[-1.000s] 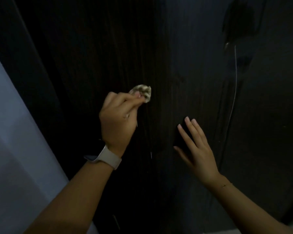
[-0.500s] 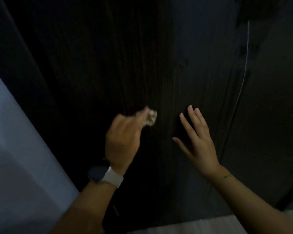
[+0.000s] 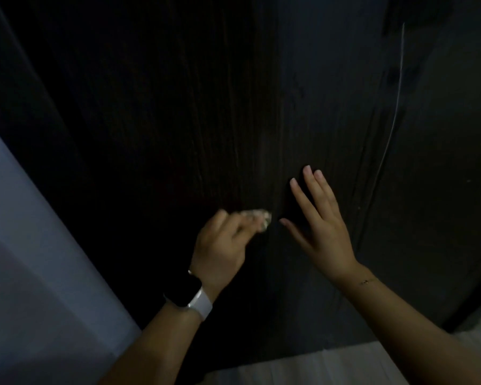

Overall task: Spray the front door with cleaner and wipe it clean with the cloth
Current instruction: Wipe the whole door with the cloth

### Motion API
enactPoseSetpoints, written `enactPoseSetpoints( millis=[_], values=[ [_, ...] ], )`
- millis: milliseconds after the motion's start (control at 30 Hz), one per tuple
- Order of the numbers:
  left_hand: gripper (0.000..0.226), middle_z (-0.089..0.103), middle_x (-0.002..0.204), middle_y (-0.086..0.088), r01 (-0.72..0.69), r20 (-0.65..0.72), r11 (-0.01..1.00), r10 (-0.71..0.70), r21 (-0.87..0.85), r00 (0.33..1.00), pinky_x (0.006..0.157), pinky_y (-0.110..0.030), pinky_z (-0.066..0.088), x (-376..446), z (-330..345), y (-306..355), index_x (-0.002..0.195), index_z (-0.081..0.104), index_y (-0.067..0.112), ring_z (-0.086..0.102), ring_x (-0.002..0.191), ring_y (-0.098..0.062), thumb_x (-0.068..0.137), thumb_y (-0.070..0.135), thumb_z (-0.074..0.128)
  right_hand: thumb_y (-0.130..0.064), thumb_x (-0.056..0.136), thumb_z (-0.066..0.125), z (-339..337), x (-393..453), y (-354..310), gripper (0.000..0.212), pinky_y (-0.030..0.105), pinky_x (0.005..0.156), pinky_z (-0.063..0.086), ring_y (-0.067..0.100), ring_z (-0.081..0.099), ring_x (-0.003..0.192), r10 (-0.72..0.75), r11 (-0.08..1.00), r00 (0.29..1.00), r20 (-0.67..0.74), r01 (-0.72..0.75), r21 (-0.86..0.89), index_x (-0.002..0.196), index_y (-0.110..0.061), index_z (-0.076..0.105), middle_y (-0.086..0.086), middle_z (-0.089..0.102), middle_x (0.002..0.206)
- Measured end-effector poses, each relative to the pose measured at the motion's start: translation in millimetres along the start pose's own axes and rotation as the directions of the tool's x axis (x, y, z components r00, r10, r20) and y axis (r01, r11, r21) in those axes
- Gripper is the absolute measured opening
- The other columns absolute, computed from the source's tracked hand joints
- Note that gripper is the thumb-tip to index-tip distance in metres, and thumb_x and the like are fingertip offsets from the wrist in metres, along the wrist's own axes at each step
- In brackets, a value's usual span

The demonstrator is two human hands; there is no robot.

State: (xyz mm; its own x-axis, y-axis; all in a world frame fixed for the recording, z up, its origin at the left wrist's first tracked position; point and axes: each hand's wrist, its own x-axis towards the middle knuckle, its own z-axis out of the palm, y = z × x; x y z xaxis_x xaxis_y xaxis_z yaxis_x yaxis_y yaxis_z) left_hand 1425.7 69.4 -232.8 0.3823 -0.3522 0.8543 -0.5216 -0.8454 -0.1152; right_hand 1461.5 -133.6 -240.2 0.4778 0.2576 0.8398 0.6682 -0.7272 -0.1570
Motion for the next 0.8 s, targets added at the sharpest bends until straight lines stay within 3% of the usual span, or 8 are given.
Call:
enactPoseSetpoints(
  millis=[67, 133, 233, 400, 500, 567, 667, 800],
  values=[
    [0.027, 0.059, 0.081, -0.009, 0.054, -0.127, 0.996, -0.045, 0.066, 0.991, 0.064, -0.028, 0.035, 49.2, -18.0, -5.2, 0.111, 0.071, 0.01, 0.042, 0.073, -0.021, 0.098, 0.006, 0.048, -0.022, 0.09, 0.066, -0.8, 0.3, -0.4, 0.067, 0.03, 0.121, 0.013, 0.027, 0.012, 0.15, 0.002, 1.0, 1.0, -0.001, -0.002, -0.001, 0.147, -0.007, 0.035, 0.012, 0.018, 0.159],
    [0.024, 0.061, 0.084, -0.007, 0.135, -0.233, 0.991, -0.129, 0.008, 0.964, 0.07, -0.018, 0.04, 86.1, -29.6, -7.8, 0.113, 0.07, 0.01, 0.046, 0.078, -0.019, 0.091, 0.003, 0.062, -0.022, 0.09, 0.065, -2.8, -0.2, 0.6, 0.066, 0.028, 0.121, 0.014, 0.027, 0.013, 0.149, -0.007, 1.0, 1.0, -0.001, 0.007, -0.022, 0.147, -0.008, 0.036, 0.012, 0.019, 0.159],
    [0.026, 0.06, 0.085, -0.004, 0.17, -0.26, 0.983, -0.184, -0.074, 0.948, 0.073, -0.012, 0.039, 92.8, -29.5, -3.1, 0.114, 0.07, 0.012, 0.045, 0.08, -0.014, 0.09, 0.004, 0.064, -0.023, 0.09, 0.065, -4.3, -8.1, 5.9, 0.066, 0.034, 0.121, 0.019, 0.027, 0.015, 0.149, -0.024, 0.997, 1.0, 0.006, 0.025, -0.069, 0.147, -0.009, 0.036, 0.012, 0.019, 0.159],
    [0.028, 0.056, 0.086, -0.003, 0.019, 0.03, 0.998, -0.018, -0.053, 0.999, 0.062, -0.032, 0.037, -5.3, 25.5, 14.7, 0.11, 0.071, 0.012, 0.041, 0.07, -0.02, 0.092, 0.003, 0.051, -0.026, 0.084, 0.07, 8.2, -52.3, 19.9, 0.075, 0.035, 0.121, 0.017, 0.03, 0.012, 0.149, 0.041, 0.986, 0.998, 0.055, -0.031, -0.166, 0.148, -0.015, 0.031, 0.012, 0.016, 0.159],
    [0.036, 0.058, 0.094, 0.003, -0.014, 0.215, 0.998, 0.028, -0.069, 0.976, 0.064, -0.028, 0.041, -63.0, 44.2, 17.7, 0.11, 0.073, 0.014, 0.043, 0.073, -0.015, 0.085, -0.001, 0.05, -0.027, 0.086, 0.069, 14.0, -74.7, 27.3, 0.075, 0.039, 0.118, 0.019, 0.031, 0.011, 0.149, 0.067, 0.979, 0.996, 0.061, -0.054, -0.196, 0.148, -0.017, 0.028, 0.012, 0.016, 0.159],
    [0.037, 0.063, 0.096, 0.003, -0.038, 0.259, 0.995, 0.06, -0.089, 0.964, 0.067, -0.026, 0.043, -73.3, 45.2, 15.9, 0.11, 0.073, 0.013, 0.044, 0.075, -0.013, 0.086, 0.0, 0.048, -0.03, 0.091, 0.062, 17.4, -80.5, 30.3, 0.069, 0.034, 0.12, 0.016, 0.028, 0.009, 0.15, 0.054, 0.983, 0.997, 0.057, -0.044, -0.177, 0.149, -0.017, 0.027, 0.011, 0.015, 0.159],
    [0.033, 0.064, 0.103, 0.003, -0.032, 0.146, 0.997, 0.041, -0.065, 0.988, 0.069, -0.026, 0.045, -37.0, 29.0, 14.3, 0.113, 0.071, 0.014, 0.048, 0.077, -0.015, 0.097, 0.003, 0.045, -0.03, 0.091, 0.059, 21.3, -81.5, 30.8, 0.066, 0.027, 0.122, 0.01, 0.027, 0.009, 0.15, 0.079, 0.99, 0.996, 0.05, -0.073, -0.117, 0.148, -0.016, 0.028, 0.009, 0.015, 0.159],
    [0.027, 0.062, 0.083, -0.004, 0.097, -0.081, 0.995, -0.1, -0.039, 0.992, 0.068, -0.019, 0.038, 24.6, 6.6, 10.3, 0.114, 0.07, 0.011, 0.045, 0.076, -0.018, 0.094, 0.002, 0.054, -0.031, 0.091, 0.056, 22.2, -83.3, 31.3, 0.065, 0.023, 0.121, 0.009, 0.026, 0.008, 0.15, 0.088, 0.993, 0.995, 0.044, -0.083, -0.087, 0.148, -0.017, 0.028, 0.005, 0.012, 0.16]
  ],
)
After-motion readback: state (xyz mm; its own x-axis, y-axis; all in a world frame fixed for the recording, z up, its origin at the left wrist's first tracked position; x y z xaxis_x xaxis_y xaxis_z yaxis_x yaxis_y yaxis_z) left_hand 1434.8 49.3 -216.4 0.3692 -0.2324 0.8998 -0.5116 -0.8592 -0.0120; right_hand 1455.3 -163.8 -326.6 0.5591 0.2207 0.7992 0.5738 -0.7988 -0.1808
